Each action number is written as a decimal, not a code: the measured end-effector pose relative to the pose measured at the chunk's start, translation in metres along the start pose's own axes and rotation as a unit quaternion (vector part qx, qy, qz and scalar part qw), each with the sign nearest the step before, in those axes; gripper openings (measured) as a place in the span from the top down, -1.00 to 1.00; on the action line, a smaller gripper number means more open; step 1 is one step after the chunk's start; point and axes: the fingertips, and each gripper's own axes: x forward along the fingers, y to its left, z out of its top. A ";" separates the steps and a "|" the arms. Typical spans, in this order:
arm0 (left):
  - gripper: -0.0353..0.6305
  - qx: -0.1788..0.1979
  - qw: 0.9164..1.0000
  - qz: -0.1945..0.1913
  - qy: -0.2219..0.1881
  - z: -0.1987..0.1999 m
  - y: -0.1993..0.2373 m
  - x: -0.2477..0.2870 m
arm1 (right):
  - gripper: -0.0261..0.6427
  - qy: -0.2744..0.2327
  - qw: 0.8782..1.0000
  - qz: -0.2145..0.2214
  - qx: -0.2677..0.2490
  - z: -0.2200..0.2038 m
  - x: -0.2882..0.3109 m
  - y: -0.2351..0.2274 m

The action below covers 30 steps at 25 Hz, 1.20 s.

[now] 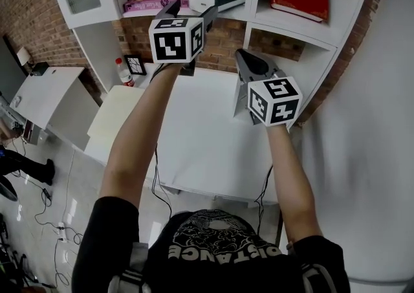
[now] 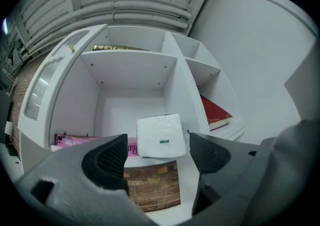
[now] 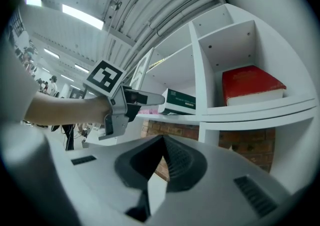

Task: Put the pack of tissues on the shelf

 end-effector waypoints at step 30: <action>0.89 0.000 0.994 -0.070 0.079 -0.089 0.001 -0.223 | 0.91 0.029 0.997 -0.056 0.033 -0.003 -0.085 0.140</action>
